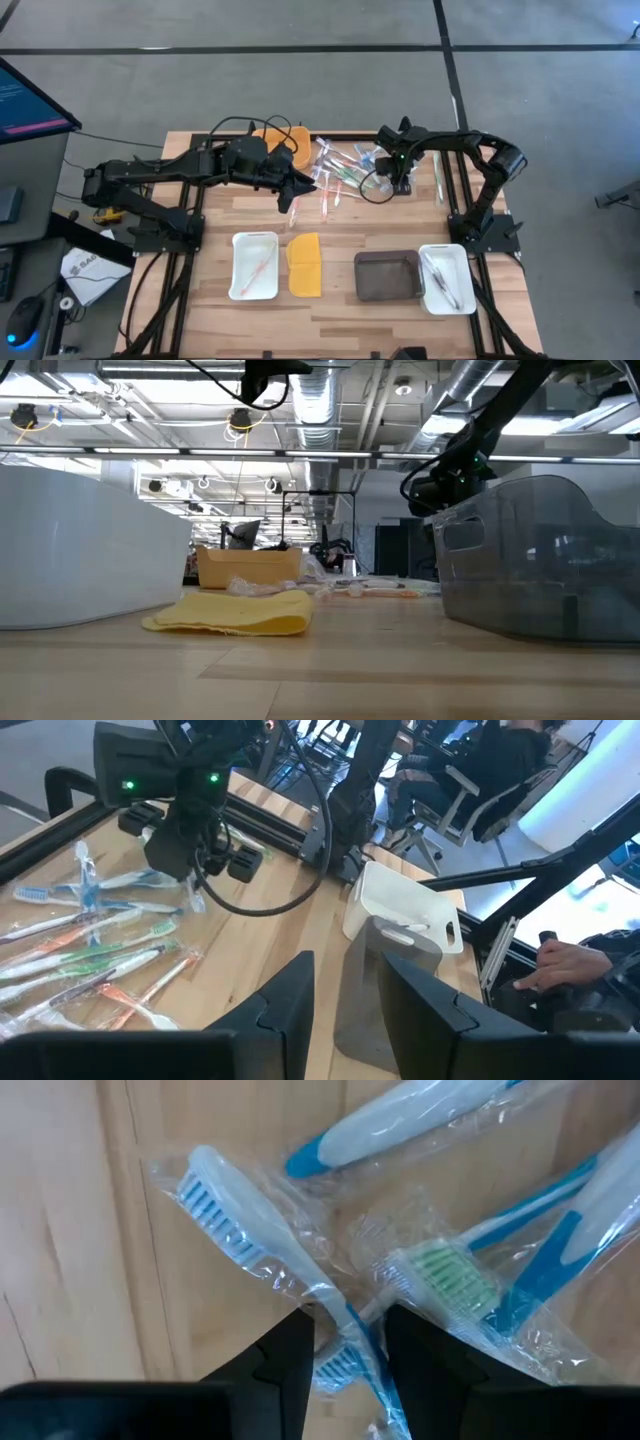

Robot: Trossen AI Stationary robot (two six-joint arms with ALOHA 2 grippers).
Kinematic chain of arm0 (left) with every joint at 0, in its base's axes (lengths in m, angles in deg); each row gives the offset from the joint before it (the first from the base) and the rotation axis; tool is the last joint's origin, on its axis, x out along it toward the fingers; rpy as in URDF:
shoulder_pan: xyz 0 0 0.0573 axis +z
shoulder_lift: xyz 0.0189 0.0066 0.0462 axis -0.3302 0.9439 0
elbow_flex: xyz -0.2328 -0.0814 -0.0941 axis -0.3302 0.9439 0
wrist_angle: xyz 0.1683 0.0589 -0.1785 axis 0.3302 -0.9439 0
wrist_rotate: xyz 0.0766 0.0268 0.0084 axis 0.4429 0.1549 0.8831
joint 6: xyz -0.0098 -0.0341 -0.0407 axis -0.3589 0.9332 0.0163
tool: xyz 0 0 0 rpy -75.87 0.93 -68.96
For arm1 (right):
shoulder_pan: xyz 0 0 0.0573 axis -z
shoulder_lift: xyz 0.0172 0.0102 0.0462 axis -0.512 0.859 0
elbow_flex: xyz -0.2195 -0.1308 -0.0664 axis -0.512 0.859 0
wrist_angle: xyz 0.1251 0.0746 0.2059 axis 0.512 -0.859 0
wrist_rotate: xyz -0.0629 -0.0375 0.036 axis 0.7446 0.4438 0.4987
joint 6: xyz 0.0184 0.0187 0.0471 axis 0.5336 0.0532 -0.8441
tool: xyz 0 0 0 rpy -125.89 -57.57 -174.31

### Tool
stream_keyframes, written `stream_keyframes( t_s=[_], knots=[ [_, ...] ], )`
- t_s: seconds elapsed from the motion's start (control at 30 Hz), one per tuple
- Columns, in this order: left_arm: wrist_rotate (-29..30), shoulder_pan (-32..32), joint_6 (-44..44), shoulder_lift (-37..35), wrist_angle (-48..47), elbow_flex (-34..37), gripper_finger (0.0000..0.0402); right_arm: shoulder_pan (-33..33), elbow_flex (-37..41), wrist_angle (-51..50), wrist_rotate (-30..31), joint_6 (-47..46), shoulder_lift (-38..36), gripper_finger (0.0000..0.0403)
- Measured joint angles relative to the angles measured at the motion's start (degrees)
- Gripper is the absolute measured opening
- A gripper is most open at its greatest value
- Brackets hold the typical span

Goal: Pick & Place Toothbrushes
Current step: Put the blue toothbrush into the black bin

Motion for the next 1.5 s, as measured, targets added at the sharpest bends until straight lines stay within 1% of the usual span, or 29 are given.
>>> stream_keyframes(
  t_s=[0.23,0.4,0.63,0.83,1.07,1.13,1.2,1.5],
  knots=[
    [1.4,0.0,0.0,0.0,0.3,0.0,0.0108,-0.6,0.0,0.4,0.1,-3.8,0.0,0.012],
    [1.3,0.0,0.0,0.0,0.4,0.0,0.0108,-0.6,-0.2,0.0,0.2,-9.4,0.1,0.012],
    [1.3,0.0,0.0,0.0,0.4,0.0,0.0108,-0.7,-4.0,-4.4,0.2,-10.3,0.3,0.0113],
    [1.3,0.0,0.0,0.0,0.4,0.0,0.0108,-0.7,-7.4,-7.4,0.3,-10.3,0.3,0.0081],
    [1.3,0.0,0.0,0.0,0.3,0.0,0.0108,-0.6,-7.9,-8.8,0.5,-10.1,0.3,0.0015],
    [1.3,0.0,0.0,0.0,0.2,0.0,0.0108,-0.6,-7.9,-8.8,0.4,-10.0,0.2,0.0004],
    [1.3,0.0,0.0,0.0,0.1,0.0,0.0108,-0.6,-7.9,-8.8,0.5,-9.9,0.2,0.0008],
    [1.3,0.0,-0.3,0.0,0.1,0.0,0.0108,-0.6,-7.9,-10.5,0.5,-10.8,0.2,0.0052]
  ],
)
